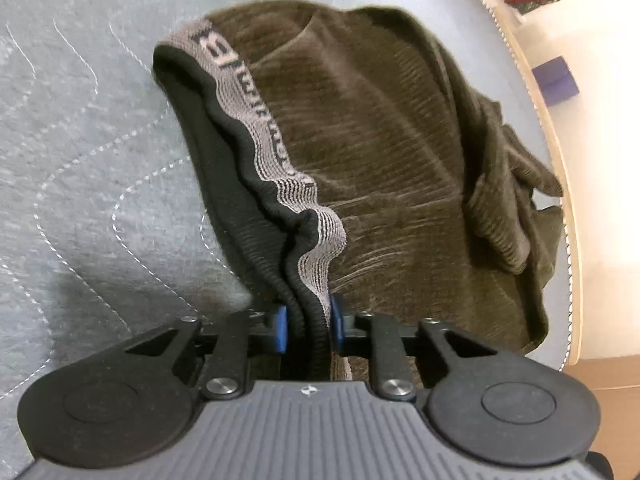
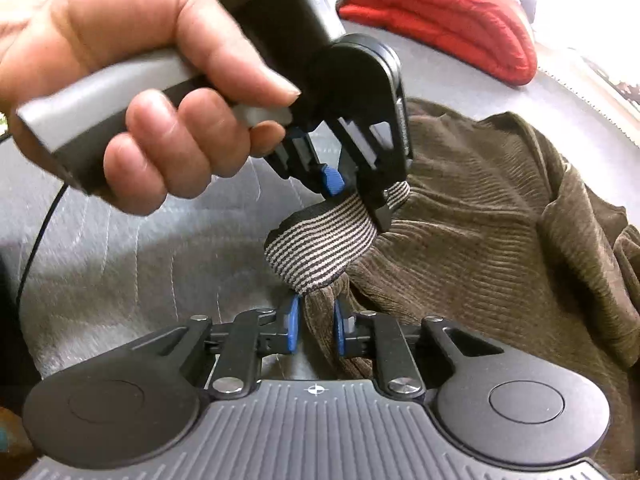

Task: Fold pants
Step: 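Grasp the waistband with the left gripper while the right gripper grasps it beside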

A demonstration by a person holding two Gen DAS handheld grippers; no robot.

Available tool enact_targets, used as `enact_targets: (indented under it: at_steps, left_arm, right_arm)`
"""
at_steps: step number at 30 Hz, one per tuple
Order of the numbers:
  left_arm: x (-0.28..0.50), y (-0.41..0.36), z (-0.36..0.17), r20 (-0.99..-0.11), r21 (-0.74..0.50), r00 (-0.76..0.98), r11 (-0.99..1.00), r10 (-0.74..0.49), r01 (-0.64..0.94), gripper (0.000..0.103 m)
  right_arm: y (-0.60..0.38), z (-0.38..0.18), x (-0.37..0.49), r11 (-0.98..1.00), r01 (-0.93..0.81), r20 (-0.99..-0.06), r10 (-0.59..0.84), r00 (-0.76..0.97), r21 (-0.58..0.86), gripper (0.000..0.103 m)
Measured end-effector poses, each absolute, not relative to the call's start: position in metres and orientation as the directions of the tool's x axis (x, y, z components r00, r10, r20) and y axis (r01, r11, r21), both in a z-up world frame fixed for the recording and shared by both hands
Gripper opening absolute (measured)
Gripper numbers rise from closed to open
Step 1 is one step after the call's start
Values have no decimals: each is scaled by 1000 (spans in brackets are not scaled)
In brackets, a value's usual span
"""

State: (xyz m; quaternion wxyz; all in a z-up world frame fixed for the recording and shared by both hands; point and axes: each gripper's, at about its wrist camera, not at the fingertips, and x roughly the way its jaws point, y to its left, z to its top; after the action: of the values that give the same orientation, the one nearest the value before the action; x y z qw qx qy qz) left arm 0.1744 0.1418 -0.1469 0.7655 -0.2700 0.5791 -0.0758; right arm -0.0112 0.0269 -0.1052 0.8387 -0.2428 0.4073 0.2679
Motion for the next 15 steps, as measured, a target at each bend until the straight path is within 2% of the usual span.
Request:
enact_targets:
  at_steps: [10, 15]
  left_arm:
    - [126, 186, -92, -854, -445, 369, 883, -368, -148, 16]
    - [88, 228, -73, -870, -403, 381, 897, -314, -181, 15]
  right_arm:
    - [58, -84, -51, 660, -729, -788, 347, 509, -180, 15]
    - [91, -78, -78, 591, -799, -781, 445, 437, -110, 13]
